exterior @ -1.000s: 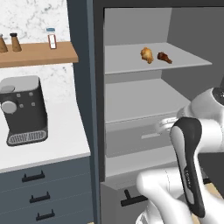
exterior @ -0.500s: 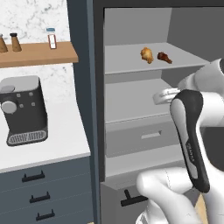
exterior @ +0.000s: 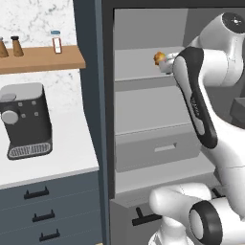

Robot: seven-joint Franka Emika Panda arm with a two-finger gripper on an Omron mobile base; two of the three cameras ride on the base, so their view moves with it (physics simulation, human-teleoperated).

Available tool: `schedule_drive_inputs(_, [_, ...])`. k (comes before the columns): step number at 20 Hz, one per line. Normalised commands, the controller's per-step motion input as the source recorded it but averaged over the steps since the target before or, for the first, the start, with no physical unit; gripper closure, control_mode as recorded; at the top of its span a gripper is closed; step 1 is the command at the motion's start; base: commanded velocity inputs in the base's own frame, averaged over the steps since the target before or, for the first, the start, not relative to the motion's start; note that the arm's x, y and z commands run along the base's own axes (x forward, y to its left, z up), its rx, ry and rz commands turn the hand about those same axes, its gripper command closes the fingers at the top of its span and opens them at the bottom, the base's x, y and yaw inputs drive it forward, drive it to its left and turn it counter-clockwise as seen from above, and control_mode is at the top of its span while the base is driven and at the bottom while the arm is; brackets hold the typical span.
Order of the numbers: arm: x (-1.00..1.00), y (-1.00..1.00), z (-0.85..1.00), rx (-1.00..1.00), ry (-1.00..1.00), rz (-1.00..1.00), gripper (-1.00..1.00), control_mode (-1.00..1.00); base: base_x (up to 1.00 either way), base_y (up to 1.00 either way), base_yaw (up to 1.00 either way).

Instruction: Place one sweet potato and one chicken drumstick in each tupperware on the nearby counter, to pack two identical lunches.

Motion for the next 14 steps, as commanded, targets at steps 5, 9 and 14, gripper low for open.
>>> schedule_drive_inputs(5, [1.0, 0.0, -0.56, 0.0, -0.16, -0.12, -1.0, -1.0, 0.0, 0.0, 0.0])
schedule_drive_inputs(9, [0.94, -0.28, -0.03, 0.0, -0.01, -0.06, -1.0, -1.0, 0.0, 0.0, 0.0])
schedule_drive_inputs(14, [0.22, -0.47, 0.11, 0.03, 0.0, -0.03, -1.0, -1.0, 0.0, 0.0, 0.0])
